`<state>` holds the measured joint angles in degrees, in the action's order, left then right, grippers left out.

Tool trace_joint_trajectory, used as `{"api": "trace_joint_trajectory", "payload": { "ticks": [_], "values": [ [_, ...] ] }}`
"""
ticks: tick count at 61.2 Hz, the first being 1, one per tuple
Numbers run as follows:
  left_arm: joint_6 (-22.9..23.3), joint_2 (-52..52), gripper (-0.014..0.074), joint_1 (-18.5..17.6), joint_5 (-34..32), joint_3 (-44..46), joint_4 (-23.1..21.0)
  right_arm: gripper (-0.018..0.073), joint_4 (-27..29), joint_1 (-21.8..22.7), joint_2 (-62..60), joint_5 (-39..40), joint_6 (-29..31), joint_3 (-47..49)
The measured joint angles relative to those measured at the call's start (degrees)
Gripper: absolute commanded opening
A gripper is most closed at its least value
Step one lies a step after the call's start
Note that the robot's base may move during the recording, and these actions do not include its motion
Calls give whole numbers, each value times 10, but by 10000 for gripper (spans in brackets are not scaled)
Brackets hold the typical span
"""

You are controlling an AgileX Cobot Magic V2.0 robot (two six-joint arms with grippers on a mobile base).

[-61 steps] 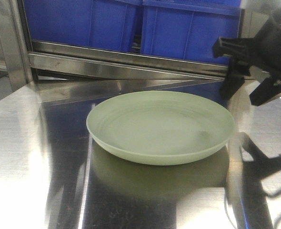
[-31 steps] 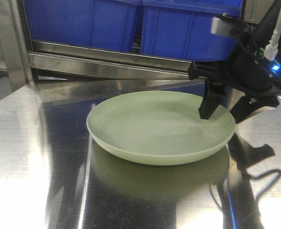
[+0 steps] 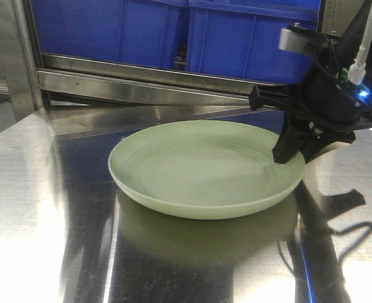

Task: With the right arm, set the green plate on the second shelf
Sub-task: 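Reach the right gripper down and pinch the green plate's rim, then lift the green plate up off the table with the right gripper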

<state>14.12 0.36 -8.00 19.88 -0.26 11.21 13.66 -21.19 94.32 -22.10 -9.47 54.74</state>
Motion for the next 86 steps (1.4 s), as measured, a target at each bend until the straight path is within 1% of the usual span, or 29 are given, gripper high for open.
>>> {"api": "trace_joint_trajectory", "payload": {
  "ticks": [2, 14, 23, 38, 51, 63, 75, 86],
  "values": [
    [0, 0, 124, 0, 0, 0, 0, 42, 3, 0, 0, 3, -2, 1],
    [0, 0, 124, 0, 0, 0, 0, 50, 4, 0, -1, 17, -3, 2],
    [0, 0, 124, 0, 0, 0, 0, 50, 3, 0, -25, 27, -1, 2],
    [0, 0, 124, 0, 0, 0, 0, 50, -3, 4, -115, 56, 1, 1],
    [0, 0, 124, 0, 0, 0, 0, 50, -7, 33, -210, 85, 3, -18],
    [0, 0, 124, 0, 0, 0, 0, 50, -21, 63, -310, 157, 3, -96],
    [0, 0, 124, 0, 0, 0, 0, 50, -41, 72, -428, 226, 3, -205],
    [0, 0, 124, 0, 0, 0, 0, 50, -46, 72, -514, 240, 11, -294]
  ]
}}
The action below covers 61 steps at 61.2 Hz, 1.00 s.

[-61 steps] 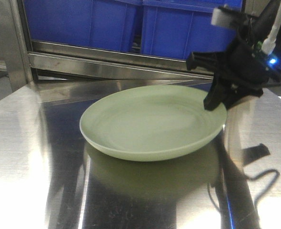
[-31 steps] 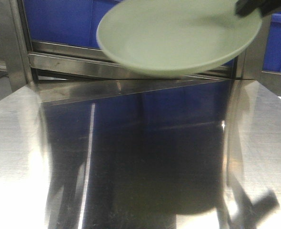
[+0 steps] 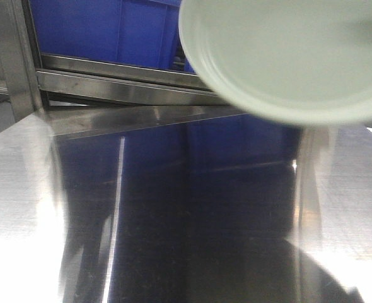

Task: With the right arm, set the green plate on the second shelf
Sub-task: 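Lift the green plate up off the table with the right gripper, then hold the plate raised in the right gripper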

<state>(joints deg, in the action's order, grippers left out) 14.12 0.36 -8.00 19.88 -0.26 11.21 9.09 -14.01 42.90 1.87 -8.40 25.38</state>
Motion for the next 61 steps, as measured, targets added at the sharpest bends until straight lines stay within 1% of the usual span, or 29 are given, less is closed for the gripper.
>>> {"api": "trace_joint_trajectory", "payload": {
  "ticks": [13, 22, 29, 44, 49, 61],
  "values": [
    [0, 0, 124, 0, 0, 0, 0, 50, -6, 0, -86, 0, 20, -81],
    [0, 0, 124, 0, 0, 0, 0, 50, -8, 4, -129, 0, 23, -108],
    [0, 0, 124, 0, 0, 0, 0, 50, -18, 22, -151, 0, 23, -121],
    [0, 0, 124, 0, 0, 0, 0, 50, -38, 80, -181, -5, 24, -135],
    [0, 0, 124, 0, 0, 0, 0, 50, -39, 88, -185, -5, 24, -135],
    [0, 0, 124, 0, 0, 0, 0, 50, -41, 89, -185, -5, 24, -136]
  ]
}}
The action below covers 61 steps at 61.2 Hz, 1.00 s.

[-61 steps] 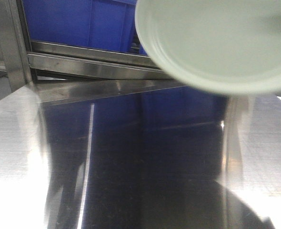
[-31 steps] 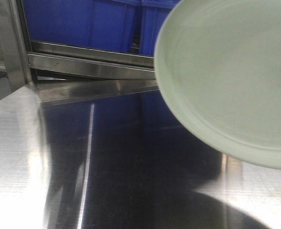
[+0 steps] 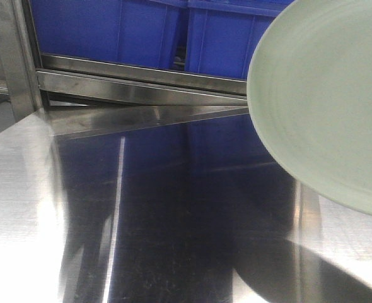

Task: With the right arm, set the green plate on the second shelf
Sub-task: 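Hold the plate raised in the right gripper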

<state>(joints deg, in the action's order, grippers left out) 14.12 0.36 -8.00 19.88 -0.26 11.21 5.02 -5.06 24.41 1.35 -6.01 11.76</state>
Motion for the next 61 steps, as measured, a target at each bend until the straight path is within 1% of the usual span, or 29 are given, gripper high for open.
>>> {"api": "trace_joint_trajectory", "payload": {
  "ticks": [61],
  "values": [
    [0, 0, 124, 0, 0, 0, 0, 49, -1, 0, 0, 0, 0, 0]
  ]
}}
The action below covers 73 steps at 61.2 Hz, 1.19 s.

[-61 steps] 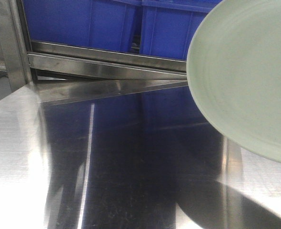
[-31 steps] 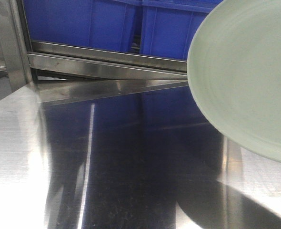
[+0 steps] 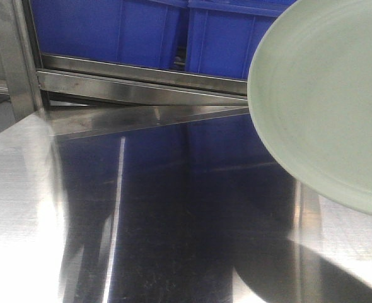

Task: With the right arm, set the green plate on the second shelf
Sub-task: 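Hold the plate raised in the right gripper, then keep the plate gripped in the right gripper while turning away from the table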

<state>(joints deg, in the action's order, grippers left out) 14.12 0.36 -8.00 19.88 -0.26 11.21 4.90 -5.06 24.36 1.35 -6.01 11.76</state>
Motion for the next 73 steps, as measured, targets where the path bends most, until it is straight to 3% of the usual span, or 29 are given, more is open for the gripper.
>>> {"api": "trace_joint_trajectory", "payload": {
  "ticks": [73],
  "values": [
    [0, 0, 124, 0, 0, 0, 0, 49, 0, 0, 0, 0, 0, 0]
  ]
}}
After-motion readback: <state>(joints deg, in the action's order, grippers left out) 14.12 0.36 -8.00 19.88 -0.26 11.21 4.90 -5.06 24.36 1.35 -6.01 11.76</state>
